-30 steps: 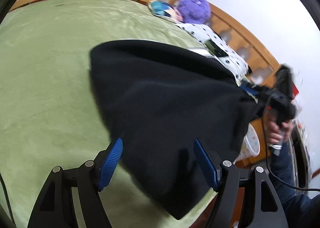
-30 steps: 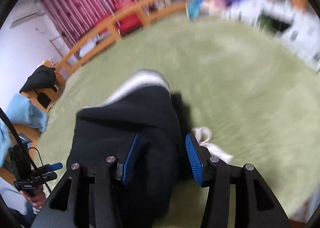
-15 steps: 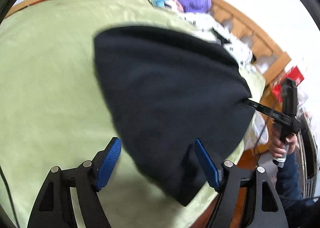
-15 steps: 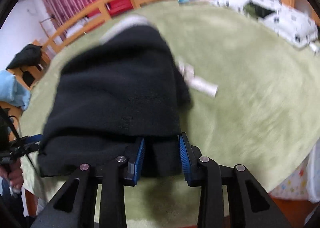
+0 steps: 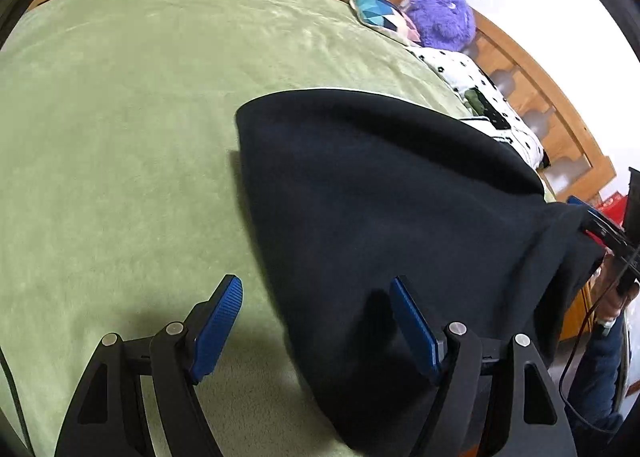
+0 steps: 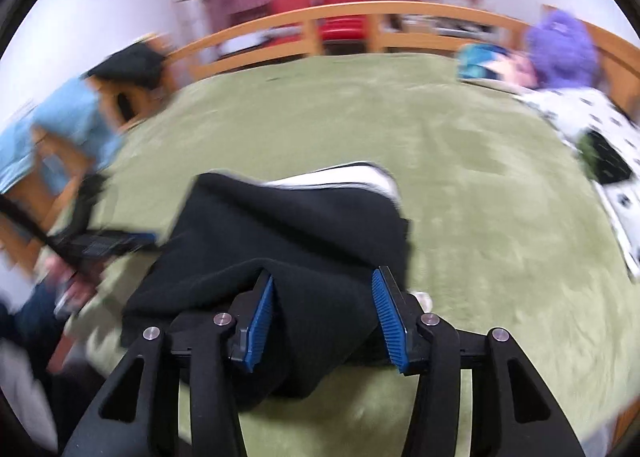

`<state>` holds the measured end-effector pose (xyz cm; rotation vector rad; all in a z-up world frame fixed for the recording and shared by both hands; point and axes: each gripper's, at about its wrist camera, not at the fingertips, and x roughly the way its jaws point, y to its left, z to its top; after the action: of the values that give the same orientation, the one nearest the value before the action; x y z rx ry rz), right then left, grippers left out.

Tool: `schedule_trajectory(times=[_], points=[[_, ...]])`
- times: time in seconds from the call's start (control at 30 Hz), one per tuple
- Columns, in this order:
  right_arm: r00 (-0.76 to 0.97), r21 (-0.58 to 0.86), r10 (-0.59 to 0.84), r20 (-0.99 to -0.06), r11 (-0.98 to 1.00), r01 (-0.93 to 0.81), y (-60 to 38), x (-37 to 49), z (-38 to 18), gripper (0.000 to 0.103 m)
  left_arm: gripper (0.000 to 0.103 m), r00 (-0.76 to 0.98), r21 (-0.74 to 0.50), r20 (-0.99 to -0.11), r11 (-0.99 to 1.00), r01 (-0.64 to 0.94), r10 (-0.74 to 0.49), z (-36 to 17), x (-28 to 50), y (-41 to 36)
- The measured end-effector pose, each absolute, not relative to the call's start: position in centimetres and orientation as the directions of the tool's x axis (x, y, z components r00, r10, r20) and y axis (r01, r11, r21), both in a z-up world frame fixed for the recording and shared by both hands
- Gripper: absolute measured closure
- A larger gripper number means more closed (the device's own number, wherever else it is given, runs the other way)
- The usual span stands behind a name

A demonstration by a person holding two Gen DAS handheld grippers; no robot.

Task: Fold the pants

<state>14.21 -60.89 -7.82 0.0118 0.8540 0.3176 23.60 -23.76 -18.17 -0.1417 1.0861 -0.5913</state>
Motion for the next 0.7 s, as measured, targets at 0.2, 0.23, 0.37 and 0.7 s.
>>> schedule_trajectory(times=[0.2,0.23,0.37,0.7], points=[[0.733,0.198,0.318,-0.601,0.948,-0.249,-64.9,7.8,-3.7,0.043,0.028,0.316,-0.412,-0.782,0.826,0.384,-0.537,-18.7,23.2,-23.6],[0.761,0.219,0.301,-0.575,0.953,-0.21,-65.5,7.8,-3.2,0.042,0.028,0.315,-0.425,-0.778,0.825,0.373,-0.544,-18.9,23.3,-23.8],[0.81,0.282,0.232,-0.539,0.955,-0.087,-65.6,12.3,-3.5,0.042,0.029,0.305,-0.44,-0.784,0.831,0.341,-0.541,-19.1,23.9,-24.1],[0.547,0.081,0.136,-0.826,0.989,-0.124,-58.0,28.1,-15.2,0.096,0.028,0.346,-0.386,-0.785,0.843,0.375,-0.514,-17.8,23.6,-22.7]])
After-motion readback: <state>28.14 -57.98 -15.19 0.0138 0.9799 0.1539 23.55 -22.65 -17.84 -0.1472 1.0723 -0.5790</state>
